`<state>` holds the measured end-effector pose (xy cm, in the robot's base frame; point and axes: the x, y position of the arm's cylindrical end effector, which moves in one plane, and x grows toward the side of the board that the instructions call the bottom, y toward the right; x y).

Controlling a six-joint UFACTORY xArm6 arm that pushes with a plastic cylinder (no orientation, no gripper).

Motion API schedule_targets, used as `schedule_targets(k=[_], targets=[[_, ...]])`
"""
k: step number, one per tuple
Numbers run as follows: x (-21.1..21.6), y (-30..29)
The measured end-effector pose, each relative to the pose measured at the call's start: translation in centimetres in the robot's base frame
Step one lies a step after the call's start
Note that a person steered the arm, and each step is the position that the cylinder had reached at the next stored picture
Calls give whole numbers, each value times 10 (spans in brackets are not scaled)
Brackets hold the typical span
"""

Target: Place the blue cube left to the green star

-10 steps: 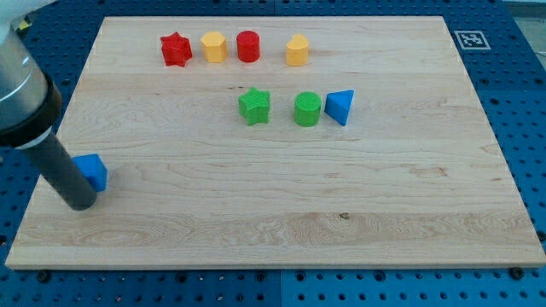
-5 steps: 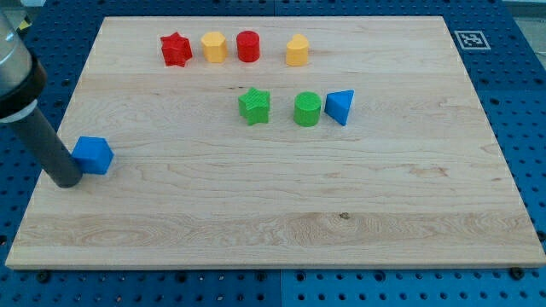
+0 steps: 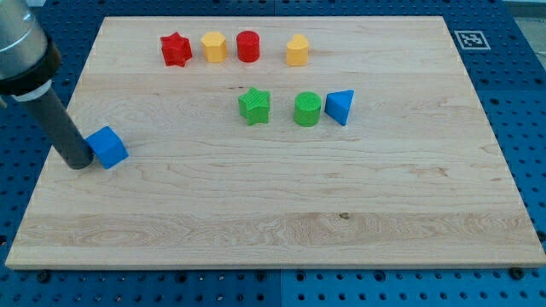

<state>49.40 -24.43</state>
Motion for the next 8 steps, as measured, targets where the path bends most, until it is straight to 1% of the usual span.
schedule_targets(k=[1, 2, 3, 5, 6, 7, 8], targets=[[-1, 27], [-15, 53], [-37, 65], [-59, 86], [-62, 88], [-68, 45], [-99, 20]])
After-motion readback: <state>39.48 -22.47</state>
